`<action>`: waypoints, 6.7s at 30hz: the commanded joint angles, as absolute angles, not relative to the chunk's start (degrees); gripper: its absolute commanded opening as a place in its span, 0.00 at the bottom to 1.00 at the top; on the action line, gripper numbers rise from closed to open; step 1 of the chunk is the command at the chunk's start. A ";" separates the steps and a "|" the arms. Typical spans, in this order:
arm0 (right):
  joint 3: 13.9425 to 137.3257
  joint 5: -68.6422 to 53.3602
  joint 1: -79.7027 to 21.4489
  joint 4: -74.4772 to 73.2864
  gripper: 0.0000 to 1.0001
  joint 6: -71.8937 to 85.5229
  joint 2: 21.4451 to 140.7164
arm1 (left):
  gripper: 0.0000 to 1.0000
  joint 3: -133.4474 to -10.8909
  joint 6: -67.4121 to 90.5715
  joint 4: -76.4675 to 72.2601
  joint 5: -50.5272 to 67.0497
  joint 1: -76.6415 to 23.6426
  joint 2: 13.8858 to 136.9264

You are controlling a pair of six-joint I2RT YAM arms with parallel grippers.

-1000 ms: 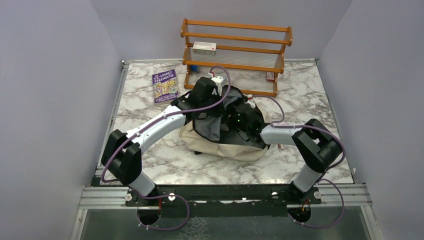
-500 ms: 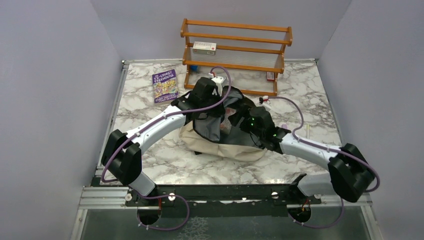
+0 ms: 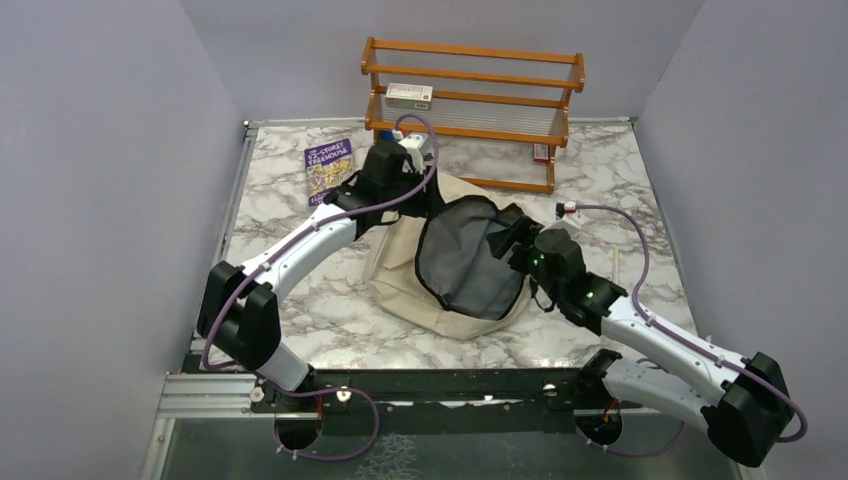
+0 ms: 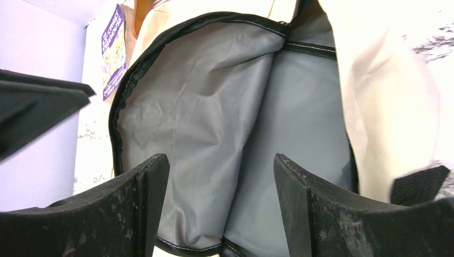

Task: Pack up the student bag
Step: Move the book to the center of the board, then pick up the book from the center of the board.

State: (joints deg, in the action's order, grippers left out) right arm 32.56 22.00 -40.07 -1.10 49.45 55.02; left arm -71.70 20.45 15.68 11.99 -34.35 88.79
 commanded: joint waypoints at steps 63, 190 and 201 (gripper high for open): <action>30.48 20.36 -40.34 -20.97 0.75 43.95 39.43 | 0.58 -132.14 10.40 17.02 11.06 4.02 149.06; 125.19 -8.23 -49.67 -26.09 0.65 40.19 151.92 | 0.62 -43.87 27.70 7.38 18.59 14.98 81.93; 126.88 -9.68 -49.56 -26.58 0.52 39.81 155.56 | 0.61 -43.81 27.60 8.09 17.47 15.04 82.82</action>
State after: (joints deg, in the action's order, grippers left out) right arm 128.64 -10.37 -49.56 -20.64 40.53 149.08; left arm -44.01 27.62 8.67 17.37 14.57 82.02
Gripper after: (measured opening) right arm 0.554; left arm 0.615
